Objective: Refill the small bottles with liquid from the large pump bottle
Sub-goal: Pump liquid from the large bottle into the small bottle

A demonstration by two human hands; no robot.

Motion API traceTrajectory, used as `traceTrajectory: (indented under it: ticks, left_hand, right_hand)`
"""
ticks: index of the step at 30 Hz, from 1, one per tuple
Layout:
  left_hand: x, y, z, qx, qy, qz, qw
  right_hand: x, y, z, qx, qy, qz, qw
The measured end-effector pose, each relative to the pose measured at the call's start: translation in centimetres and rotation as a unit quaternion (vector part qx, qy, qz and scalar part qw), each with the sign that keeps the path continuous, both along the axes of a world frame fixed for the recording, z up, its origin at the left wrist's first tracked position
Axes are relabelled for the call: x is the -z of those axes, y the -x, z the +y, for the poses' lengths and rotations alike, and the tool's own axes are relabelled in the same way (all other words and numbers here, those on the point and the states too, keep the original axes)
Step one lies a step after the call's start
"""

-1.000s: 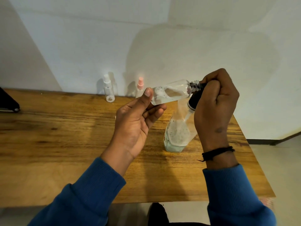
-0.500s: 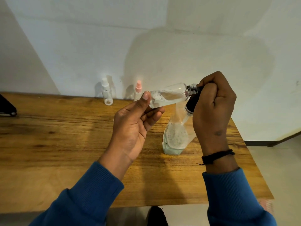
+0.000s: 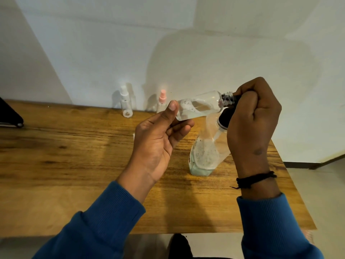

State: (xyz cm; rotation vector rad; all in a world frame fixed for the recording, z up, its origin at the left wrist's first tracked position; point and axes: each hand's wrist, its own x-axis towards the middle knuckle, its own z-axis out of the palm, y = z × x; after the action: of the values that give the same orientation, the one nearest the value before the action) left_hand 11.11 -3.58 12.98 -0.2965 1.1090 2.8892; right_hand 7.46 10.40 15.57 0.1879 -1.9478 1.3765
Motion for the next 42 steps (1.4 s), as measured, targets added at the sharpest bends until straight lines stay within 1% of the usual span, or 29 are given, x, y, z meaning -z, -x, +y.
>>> traceTrajectory:
  ticks: [4,11,16,21,27,33,37,42]
  left_hand:
    - [0.04,-0.02,-0.07,-0.004,-0.002,-0.004,1.000]
    - [-0.06,0.06,-0.07,-0.002,-0.001,-0.001,1.000]
    - [0.07,0.10,-0.06,-0.005,-0.005,-0.004,1.000]
    - [0.10,0.13,-0.14,-0.002,-0.006,-0.002,1.000]
    - [0.15,0.13,-0.17,-0.005,-0.002,-0.003,1.000]
    - [0.07,0.20,-0.20,-0.005,0.001,0.003,1.000]
    - [0.16,0.18,-0.13,-0.011,-0.006,-0.004,1.000]
    - [0.25,0.19,-0.18,-0.007,0.000,0.001,1.000]
  right_hand:
    - [0.53,-0.14,-0.28,-0.009,0.041,0.002,0.999]
    - [-0.06,-0.08,0.02,-0.006,-0.009,0.000,1.000]
    - [0.54,-0.04,0.00,-0.012,0.007,-0.005,1.000]
    - [-0.06,-0.14,0.07,-0.007,-0.011,-0.005,1.000]
    - [0.50,-0.14,-0.05,-0.014,0.016,-0.004,1.000]
    - [-0.05,-0.20,0.05,-0.010,-0.011,0.002,1.000]
    - [0.53,-0.12,-0.04,-0.016,0.014,-0.001,1.000]
    - [0.38,0.01,0.21,-0.010,-0.007,-0.003,1.000]
